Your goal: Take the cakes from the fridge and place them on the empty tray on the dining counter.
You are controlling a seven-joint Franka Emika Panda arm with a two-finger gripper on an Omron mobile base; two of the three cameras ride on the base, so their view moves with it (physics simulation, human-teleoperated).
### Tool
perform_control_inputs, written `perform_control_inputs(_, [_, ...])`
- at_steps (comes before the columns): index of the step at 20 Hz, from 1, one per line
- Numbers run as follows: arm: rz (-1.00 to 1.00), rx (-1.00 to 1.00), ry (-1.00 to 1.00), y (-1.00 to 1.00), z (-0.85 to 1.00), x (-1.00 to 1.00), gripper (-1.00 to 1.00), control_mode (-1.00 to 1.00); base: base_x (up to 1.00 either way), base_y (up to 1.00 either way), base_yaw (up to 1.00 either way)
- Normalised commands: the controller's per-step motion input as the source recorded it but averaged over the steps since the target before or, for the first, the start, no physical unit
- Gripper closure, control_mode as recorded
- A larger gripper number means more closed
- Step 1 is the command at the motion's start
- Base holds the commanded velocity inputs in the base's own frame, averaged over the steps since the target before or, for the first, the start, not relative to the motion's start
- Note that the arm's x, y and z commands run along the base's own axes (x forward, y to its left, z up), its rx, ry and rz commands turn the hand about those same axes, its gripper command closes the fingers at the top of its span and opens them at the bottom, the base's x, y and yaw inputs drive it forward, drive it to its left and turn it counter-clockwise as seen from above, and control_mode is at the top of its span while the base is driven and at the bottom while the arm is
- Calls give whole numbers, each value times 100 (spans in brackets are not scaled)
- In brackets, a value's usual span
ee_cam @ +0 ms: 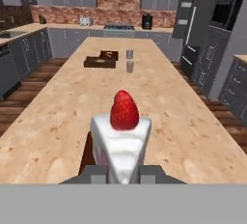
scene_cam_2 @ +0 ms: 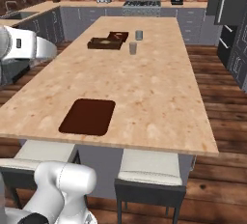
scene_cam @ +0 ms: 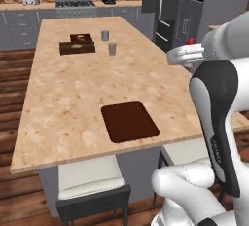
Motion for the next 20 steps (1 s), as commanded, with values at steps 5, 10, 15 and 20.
perform_control_inputs(5, [24, 2, 37, 13, -84, 85, 100, -100, 0, 0, 0])
perform_control_inputs(10, [22, 0, 23, 19, -85, 93, 100, -100, 0, 0, 0])
perform_control_inputs(15, [20, 0, 8, 13, -76, 90, 100, -100, 0, 0, 0])
perform_control_inputs(20, [18, 0, 0, 10, -74, 61, 100, -100, 0, 0, 0])
